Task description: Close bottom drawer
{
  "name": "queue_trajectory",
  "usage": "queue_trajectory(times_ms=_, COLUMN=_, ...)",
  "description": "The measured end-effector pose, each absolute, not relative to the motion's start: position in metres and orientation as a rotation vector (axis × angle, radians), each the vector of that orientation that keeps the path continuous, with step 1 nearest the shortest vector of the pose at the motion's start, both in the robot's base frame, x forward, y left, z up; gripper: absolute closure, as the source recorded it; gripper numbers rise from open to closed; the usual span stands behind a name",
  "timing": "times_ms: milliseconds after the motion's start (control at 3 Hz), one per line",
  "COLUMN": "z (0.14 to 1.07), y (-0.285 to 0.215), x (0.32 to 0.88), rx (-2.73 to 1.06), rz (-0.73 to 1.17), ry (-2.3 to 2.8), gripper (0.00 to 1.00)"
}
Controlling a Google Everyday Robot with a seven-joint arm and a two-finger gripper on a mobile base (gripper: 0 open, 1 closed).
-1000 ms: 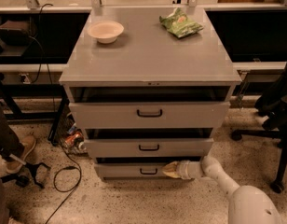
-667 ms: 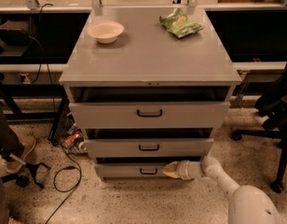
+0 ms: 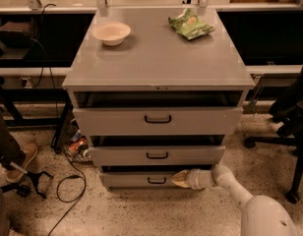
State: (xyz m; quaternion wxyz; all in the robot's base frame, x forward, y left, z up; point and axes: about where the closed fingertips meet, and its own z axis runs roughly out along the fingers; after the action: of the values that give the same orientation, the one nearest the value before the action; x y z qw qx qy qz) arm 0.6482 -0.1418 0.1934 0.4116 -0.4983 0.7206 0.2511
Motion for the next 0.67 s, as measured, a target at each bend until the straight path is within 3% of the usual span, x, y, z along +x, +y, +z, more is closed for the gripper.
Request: queue_trajectory(times_ms=667, z=0.1929, y=-0.1403, x=0.6478, rx=-1.255, rz=0.634, ry=1.813, gripper=0.32)
